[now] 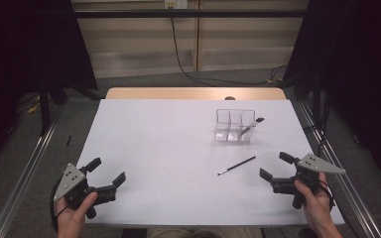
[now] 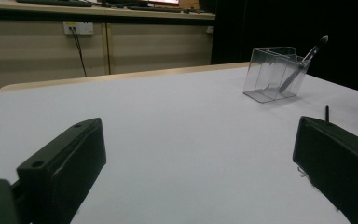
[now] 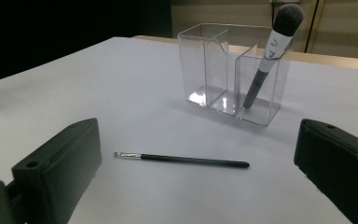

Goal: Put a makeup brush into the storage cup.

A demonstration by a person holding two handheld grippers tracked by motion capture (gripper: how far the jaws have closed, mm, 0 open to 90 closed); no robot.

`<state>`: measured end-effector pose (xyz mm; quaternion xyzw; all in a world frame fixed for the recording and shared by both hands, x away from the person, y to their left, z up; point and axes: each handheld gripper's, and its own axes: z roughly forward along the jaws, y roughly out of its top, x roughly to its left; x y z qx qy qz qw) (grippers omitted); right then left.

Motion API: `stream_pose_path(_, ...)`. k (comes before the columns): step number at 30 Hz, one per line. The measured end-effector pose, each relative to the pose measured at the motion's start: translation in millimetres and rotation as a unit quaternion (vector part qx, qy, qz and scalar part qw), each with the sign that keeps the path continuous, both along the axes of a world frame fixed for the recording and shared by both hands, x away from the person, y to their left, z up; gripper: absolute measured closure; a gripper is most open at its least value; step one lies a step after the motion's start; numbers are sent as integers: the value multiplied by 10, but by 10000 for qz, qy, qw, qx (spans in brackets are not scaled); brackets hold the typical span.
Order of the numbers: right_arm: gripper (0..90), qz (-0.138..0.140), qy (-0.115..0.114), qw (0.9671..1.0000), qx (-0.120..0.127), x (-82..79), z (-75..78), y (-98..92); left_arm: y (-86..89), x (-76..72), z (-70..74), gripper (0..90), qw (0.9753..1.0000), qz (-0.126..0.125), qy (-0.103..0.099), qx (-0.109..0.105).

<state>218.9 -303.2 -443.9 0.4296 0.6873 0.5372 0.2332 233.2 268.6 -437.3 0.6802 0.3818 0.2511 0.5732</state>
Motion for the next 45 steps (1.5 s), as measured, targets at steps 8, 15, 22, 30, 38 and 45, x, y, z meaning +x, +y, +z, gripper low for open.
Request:
stream_pose_path(8, 2, 30, -156, 9999, -59, 86, 8, 59, 1, -17, 0, 26, 10000, 42, -13, 15)
stream_pose_path(15, 6, 186, -138, 9997, -96, 240, 33, 152, -14, 2, -3, 26, 10000, 24, -3, 20)
stream_pose_path(22, 6, 308, -174, 9993, -116, 359, 95, 246, -8, -6, -4, 26, 10000, 50, -8, 36)
stream_pose_path(30, 6, 409, -224, 9988, -119, 522, 147, 342, 12, -6, 1, 26, 10000, 28, -31, 77)
stream_pose_path(38, 7, 561, -246, 9980, -151, 654, 156, 468, 11, -10, -2, 26, 10000, 42, -30, 84)
stream_pose_path(45, 17, 795, -165, 9965, -184, 753, 163, 576, 10, -9, -6, 26, 10000, 22, -30, 79)
